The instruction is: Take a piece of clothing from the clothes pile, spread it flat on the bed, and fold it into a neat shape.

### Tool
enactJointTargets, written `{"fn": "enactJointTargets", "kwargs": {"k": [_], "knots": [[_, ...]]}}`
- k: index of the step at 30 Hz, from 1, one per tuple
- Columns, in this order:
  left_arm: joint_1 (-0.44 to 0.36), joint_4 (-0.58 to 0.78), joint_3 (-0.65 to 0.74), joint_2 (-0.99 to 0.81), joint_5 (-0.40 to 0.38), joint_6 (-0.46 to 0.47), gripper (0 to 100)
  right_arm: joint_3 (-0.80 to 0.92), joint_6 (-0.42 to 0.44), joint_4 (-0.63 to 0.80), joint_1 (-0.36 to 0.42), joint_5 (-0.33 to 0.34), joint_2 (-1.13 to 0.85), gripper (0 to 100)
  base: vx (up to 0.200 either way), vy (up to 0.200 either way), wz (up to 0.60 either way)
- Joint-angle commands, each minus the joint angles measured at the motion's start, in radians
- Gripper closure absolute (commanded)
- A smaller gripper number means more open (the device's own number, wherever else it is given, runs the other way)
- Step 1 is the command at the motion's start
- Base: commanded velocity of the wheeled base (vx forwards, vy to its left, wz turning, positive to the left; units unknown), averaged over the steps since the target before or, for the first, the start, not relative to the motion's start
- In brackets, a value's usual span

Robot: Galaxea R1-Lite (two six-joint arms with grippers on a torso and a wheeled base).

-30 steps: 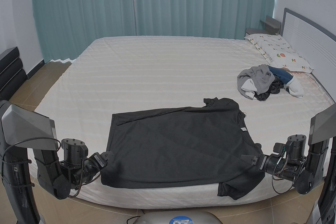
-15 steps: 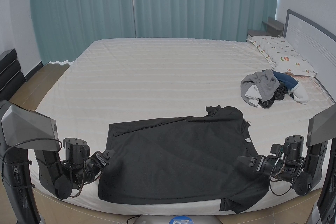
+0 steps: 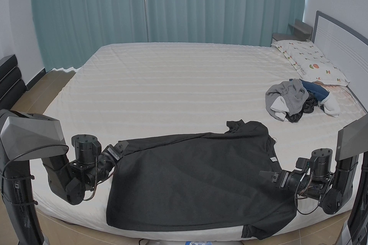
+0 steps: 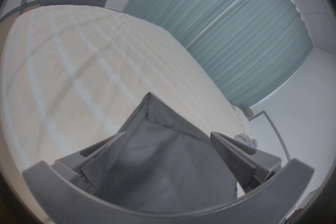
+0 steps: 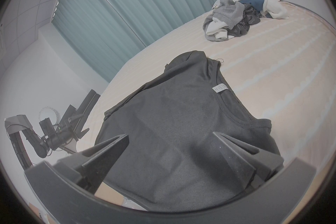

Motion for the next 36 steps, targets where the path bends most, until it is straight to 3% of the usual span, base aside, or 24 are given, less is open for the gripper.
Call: {"fn": "enactJointTargets", "kwargs": {"k": [1, 6, 7, 8, 9, 11, 19, 29, 34, 36], "knots": [[-0.007, 0.058, -0.194, 0.077, -0.002, 0.008, 0, 0.014, 0.007, -0.009, -0.003, -0.027, -0.013, 0, 0.000, 0.000, 0.00], [-0.010, 0.219, -0.403, 0.154, -0.002, 0.038, 0, 0.015, 0.027, -0.009, -0.002, -0.037, -0.011, 0, 0.000, 0.000, 0.00], [-0.010, 0.306, -0.498, 0.186, -0.002, 0.048, 0, 0.017, 0.028, -0.009, -0.002, -0.040, -0.007, 0, 0.000, 0.000, 0.00], [-0.010, 0.306, -0.498, 0.186, -0.002, 0.048, 0, 0.017, 0.028, -0.009, -0.002, -0.040, -0.007, 0, 0.000, 0.000, 0.00], [-0.027, 0.386, -0.588, 0.215, -0.002, 0.048, 0, 0.015, 0.028, -0.009, -0.002, -0.051, -0.002, 0, 0.000, 0.000, 0.00], [-0.047, 0.432, -0.636, 0.237, -0.001, 0.046, 0, 0.014, 0.027, -0.009, -0.002, -0.065, 0.006, 0, 0.000, 0.000, 0.00], [-0.096, 0.438, -0.598, 0.258, 0.001, -0.001, 0, 0.037, 0.033, -0.009, -0.003, -0.082, 0.007, 0, 0.000, 0.000, 0.00], [-0.089, 0.447, -0.590, 0.260, 0.003, 0.002, 0, 0.063, 0.033, -0.011, -0.006, -0.083, 0.004, 0, 0.000, 0.000, 0.00], [-0.079, 0.446, -0.638, 0.284, 0.007, 0.005, 0, 0.063, 0.033, -0.011, -0.008, -0.082, 0.009, 0, 0.000, 0.000, 0.00], [-0.047, 0.450, -0.722, 0.323, 0.026, 0.009, 0, 0.061, 0.031, -0.011, -0.005, -0.082, 0.004, 0, 0.000, 0.000, 0.00]]}}
